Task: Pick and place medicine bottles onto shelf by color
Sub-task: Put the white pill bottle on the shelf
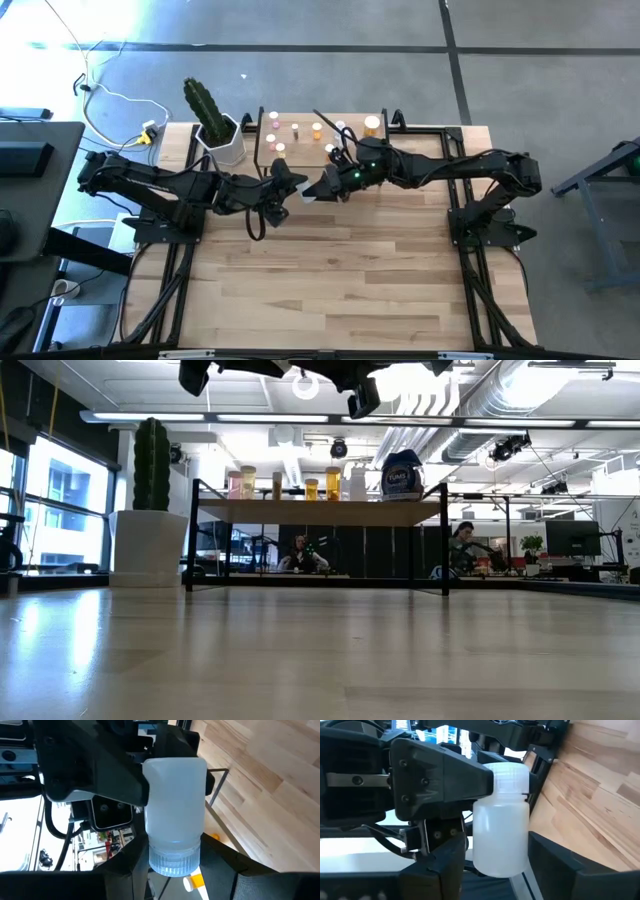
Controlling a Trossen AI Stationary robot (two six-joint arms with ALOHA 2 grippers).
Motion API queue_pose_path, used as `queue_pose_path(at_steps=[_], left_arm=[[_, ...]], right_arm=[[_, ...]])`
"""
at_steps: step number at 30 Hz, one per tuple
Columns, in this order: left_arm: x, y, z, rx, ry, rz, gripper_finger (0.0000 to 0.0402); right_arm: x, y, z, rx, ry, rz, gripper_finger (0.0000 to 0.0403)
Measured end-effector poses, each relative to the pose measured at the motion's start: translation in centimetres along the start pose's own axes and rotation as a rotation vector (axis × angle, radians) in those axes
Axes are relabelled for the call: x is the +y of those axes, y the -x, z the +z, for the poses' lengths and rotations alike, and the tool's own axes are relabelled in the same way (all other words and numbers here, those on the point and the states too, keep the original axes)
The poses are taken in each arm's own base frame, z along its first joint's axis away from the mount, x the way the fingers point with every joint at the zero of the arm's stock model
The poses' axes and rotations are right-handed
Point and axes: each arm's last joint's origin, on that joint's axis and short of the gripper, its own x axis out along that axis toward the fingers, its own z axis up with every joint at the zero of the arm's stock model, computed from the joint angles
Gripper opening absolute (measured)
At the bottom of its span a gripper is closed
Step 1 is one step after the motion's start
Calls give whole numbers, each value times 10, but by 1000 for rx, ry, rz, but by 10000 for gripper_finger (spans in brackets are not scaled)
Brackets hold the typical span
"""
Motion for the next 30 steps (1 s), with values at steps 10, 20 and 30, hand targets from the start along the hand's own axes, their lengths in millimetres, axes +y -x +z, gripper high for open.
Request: queue_pose_path(at_steps=[10, 20, 30], left_arm=[[0, 0, 0, -2, -4, -1, 139], [0, 0, 0, -3, 92, -1, 177], [-3, 0, -3, 92, 413, 6, 218]], right_arm=[[-1, 0, 0, -3, -24, -5, 145], [-1, 0, 0, -3, -27, -7, 142], [-4, 5, 12, -37, 55, -13, 140]])
